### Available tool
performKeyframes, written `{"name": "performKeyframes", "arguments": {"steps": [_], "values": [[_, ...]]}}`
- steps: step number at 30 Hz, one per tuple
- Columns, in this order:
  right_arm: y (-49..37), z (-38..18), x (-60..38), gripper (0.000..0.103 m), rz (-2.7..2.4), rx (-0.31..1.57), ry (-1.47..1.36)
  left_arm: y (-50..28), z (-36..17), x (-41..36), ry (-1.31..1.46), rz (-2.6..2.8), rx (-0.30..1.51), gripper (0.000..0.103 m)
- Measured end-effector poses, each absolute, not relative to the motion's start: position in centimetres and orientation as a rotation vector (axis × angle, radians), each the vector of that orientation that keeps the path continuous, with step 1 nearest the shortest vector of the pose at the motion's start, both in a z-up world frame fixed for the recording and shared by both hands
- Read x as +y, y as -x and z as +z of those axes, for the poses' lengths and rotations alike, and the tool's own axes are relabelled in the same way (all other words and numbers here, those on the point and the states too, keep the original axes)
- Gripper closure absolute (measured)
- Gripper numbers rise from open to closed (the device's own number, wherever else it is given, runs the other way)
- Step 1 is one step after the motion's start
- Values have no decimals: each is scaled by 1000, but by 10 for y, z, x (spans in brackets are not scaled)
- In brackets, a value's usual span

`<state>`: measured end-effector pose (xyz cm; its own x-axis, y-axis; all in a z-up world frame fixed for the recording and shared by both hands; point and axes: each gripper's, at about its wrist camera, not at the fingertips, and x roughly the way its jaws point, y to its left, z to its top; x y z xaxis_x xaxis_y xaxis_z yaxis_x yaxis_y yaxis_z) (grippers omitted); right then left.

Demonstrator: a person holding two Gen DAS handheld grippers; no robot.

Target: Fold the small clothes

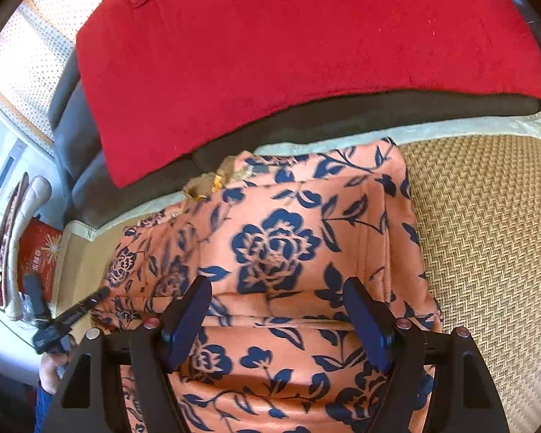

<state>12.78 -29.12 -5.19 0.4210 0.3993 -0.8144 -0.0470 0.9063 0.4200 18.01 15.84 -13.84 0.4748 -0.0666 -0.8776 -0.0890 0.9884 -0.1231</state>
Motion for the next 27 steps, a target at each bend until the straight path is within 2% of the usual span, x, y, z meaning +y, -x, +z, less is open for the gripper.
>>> {"name": "performKeyframes", "arguments": {"steps": [2,4,6,12,13,15,16,20,23,25,26,27], "values": [[-129,-52,-298,24,298,1103,-397,-182,-132,157,172,8,1084,75],[-132,-48,-304,24,316,1086,-431,-186,-116,159,180,14,1032,50],[-140,-43,-308,24,337,1076,-460,-198,-104,153,168,5,980,38],[-184,-56,-314,24,450,1102,-659,-251,-129,160,254,-12,1068,38],[-190,-65,-317,24,448,1125,-686,-259,-138,161,273,-13,1086,53],[-201,-89,-324,24,390,1194,-684,-268,-145,159,216,11,1094,91],[-203,-99,-331,27,344,1213,-701,-268,-144,161,219,8,1088,93],[-193,-86,-336,26,371,1159,-711,-266,-141,158,114,29,1051,94],[-193,-87,-332,23,364,1162,-630,-277,-150,150,144,42,1053,94],[-192,-87,-336,23,352,1168,-661,-275,-138,149,139,43,1019,91],[-192,-77,-335,23,359,1150,-659,-272,-131,150,133,43,994,88],[-192,-71,-336,23,374,1127,-654,-273,-126,149,124,40,973,75]]}}
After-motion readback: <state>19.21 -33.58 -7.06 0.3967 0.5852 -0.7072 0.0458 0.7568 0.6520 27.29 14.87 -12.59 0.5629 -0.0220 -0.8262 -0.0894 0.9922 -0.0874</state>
